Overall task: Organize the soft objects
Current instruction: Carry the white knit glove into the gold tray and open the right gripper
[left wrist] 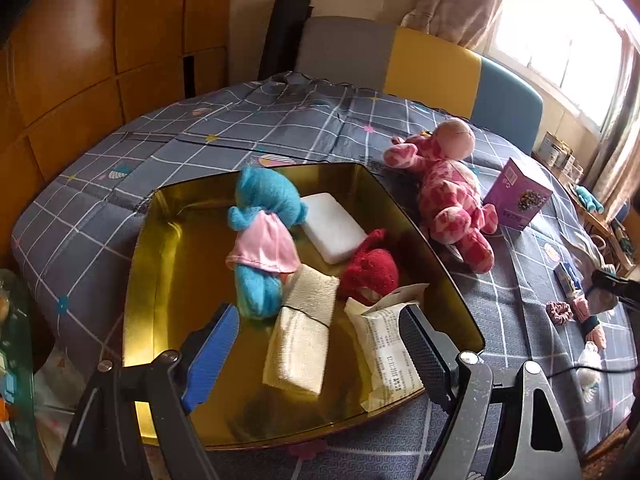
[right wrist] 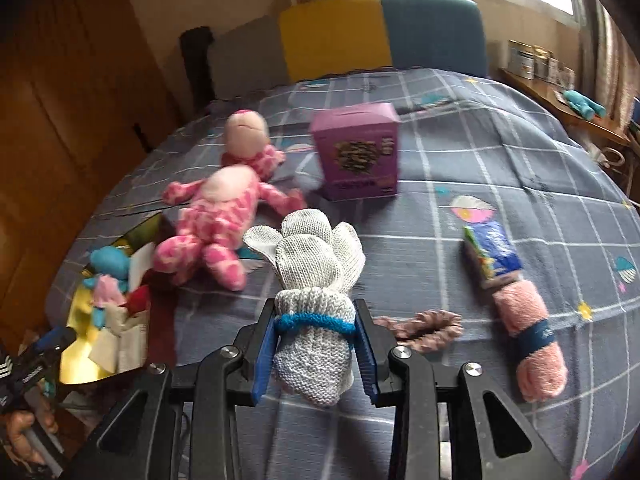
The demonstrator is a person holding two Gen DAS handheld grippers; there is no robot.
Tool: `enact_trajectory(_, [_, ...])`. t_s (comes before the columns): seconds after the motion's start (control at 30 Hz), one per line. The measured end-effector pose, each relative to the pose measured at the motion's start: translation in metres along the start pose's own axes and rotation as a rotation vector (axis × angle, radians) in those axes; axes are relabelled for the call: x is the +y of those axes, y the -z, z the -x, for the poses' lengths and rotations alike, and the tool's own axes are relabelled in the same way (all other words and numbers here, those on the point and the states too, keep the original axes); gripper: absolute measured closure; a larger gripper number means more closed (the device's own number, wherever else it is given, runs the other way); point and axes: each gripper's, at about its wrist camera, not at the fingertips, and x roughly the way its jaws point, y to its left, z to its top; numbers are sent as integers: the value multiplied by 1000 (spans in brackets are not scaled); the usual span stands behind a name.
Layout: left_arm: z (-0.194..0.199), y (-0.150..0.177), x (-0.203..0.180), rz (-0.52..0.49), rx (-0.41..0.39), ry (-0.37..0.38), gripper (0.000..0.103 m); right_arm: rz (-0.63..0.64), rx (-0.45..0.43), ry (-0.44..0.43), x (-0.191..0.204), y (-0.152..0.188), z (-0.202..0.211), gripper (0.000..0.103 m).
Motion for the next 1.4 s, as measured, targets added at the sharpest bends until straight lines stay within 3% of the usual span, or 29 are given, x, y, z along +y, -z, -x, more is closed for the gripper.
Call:
enact_trajectory(0.13, [6,-2,16,37,-27,-29,20,107,34,-152,73,-4,-15,68])
enact_trajectory(0.27, [11,-5,36,81,-47,-67,20,214,78,-248,144,-8,-39,68])
enact_trajectory(0.4, [15,-4,55,116,-53,-98,20,295,134,-287,201,-7,-74,68])
enact_trajectory(0.57, [13,-2,69,142,-44,-111,20,358,224,-249,242,3,-129,67])
enact_trajectory(0.73, [9,-1,71,139,-33,-111,20,362,250,-248,245,11,-149,58])
enact_trajectory(1.03, [6,1,64,129,-24,-104,20,271,222,-314,227,6,-132,50])
enact_trajectory(1.4, [16,0,48,90,-49,-86,20,250,160,-279,206,10,-103,50])
